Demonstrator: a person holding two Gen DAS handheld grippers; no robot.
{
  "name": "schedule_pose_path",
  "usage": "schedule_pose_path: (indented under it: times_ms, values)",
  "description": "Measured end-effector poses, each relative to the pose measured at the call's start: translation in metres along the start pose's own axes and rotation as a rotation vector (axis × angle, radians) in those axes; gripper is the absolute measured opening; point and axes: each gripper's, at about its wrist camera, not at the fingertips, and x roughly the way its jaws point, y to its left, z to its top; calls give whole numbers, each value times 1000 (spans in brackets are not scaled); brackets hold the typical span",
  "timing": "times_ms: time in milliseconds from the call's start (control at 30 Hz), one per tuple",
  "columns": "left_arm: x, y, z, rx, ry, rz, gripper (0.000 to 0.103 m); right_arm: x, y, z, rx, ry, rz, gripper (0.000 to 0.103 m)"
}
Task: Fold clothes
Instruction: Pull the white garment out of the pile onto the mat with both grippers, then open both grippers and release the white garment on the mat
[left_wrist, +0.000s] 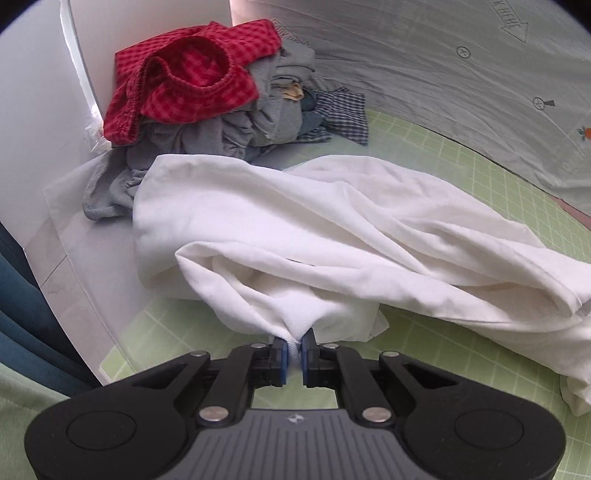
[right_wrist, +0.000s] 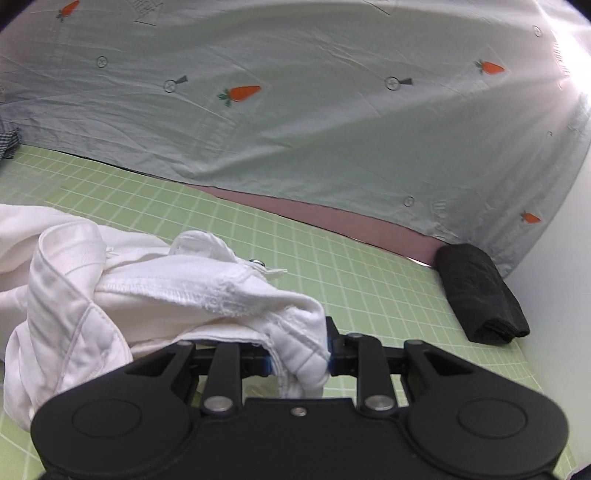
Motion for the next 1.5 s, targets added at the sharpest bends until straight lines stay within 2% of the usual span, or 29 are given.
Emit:
schedule_pose_path:
  times_ms: [367,467,567,633,700,767,800,833,933,1067,1200,1300,1500]
  values:
    - [-49,-151,-99,121,36,-148,8,11,-185,-91,132,127,-151,26]
    - [-54,-171,-117,126,55,-140,12,15,-214,-110,156,151,-117,27]
    - [-62,-172,-122,102,57,-117,18,16,-223,-120,145,145,-59,31]
    - [-69,-166,-119,85,46,-107,21,15,-224,-123,154,155,-28,33]
    - [-77,-160,-116,68,33,-97,30,10,-228,-124,192,170,-13,38]
    - [-86,-150,-111,38,4,-79,39,2,-234,-123,252,179,8,44]
    - [-90,-143,-108,20,-11,-69,44,-3,-238,-123,285,180,12,51]
    - [-92,-136,-104,-8,-20,-62,45,-8,-242,-123,319,179,13,55]
    - [-96,-112,-91,-95,-41,-38,45,-20,-258,-124,425,175,2,58]
    - [-83,-95,-70,-123,-38,10,45,-22,-268,-123,515,169,-28,59]
    - [-77,-89,-51,-130,-51,9,46,-29,-268,-110,551,118,-101,59]
    - [-69,-90,-35,-121,-61,3,46,-31,-270,-94,561,74,-143,65]
    - [-48,-99,-2,-100,-67,-12,47,-1,-254,-61,532,63,-91,69]
